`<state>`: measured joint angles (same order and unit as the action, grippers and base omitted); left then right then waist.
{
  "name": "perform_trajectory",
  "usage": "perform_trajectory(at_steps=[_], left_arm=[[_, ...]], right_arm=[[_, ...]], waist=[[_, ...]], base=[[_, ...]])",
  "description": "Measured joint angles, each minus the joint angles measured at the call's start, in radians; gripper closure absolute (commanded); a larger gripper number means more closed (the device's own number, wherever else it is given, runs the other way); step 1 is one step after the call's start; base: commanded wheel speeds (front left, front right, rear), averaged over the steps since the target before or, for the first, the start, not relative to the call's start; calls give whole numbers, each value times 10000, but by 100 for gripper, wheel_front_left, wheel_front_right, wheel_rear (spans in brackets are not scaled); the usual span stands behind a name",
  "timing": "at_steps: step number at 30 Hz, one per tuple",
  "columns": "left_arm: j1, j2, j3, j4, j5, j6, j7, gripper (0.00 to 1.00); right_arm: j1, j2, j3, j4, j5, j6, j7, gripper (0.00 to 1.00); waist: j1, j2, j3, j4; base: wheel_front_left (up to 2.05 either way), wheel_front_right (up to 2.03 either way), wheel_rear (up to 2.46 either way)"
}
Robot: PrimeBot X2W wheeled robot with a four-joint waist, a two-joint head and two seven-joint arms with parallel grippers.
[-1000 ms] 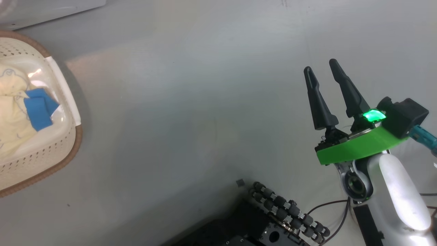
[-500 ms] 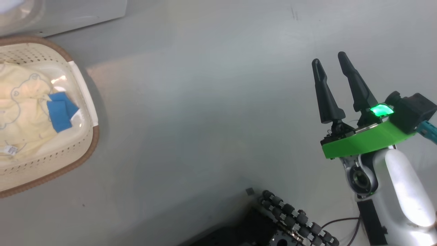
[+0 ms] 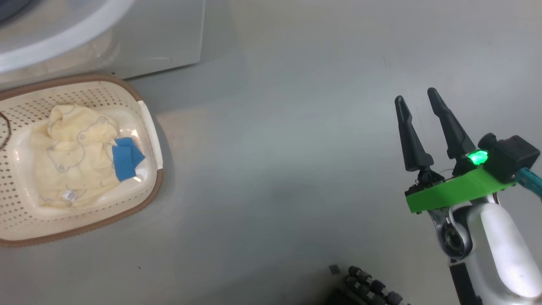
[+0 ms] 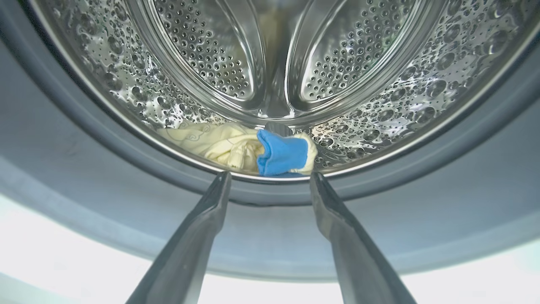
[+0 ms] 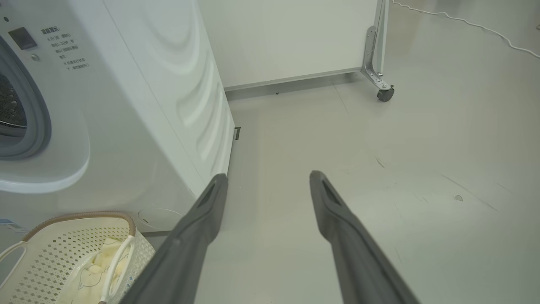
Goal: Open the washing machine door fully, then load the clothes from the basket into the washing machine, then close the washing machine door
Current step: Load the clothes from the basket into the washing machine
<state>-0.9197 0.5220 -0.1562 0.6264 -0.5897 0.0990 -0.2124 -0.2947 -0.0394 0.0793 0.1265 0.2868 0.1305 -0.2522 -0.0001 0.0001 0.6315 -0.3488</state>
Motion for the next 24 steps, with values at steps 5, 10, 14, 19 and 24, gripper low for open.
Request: perform_trajectory(at_steps=[5, 10, 14, 19, 24], left_arm=[[2230, -564, 48, -1641, -115, 445, -249, 0], [4231, -1078, -94, -3210, -88, 930, -336, 0], [5461, -1409, -245, -4228, 46, 1275, -351, 0], [6716, -1624, -594, -5026, 282, 1427, -351, 0], [7736, -1680, -782, -5492, 487, 1471, -351, 0]], right_arm=[[437, 0, -249, 105, -401, 0, 0, 0], [904, -2, -535, 198, -846, 0, 0, 0], [1196, -2, -604, 219, -1162, 0, 27, 0], [1536, -2, -780, 69, -1461, 0, 330, 0], [1953, -2, -834, -186, -1661, 0, 667, 0]], waist=[[0, 0, -732, 388], [-1, 0, -1482, 829], [0, 0, -2057, 1225], [-1, 0, -2808, 1645], [-1, 1, -3550, 1966]], base=[[0, 0, 0], [0, 0, 0], [0, 0, 0], [0, 0, 0], [0, 0, 0]])
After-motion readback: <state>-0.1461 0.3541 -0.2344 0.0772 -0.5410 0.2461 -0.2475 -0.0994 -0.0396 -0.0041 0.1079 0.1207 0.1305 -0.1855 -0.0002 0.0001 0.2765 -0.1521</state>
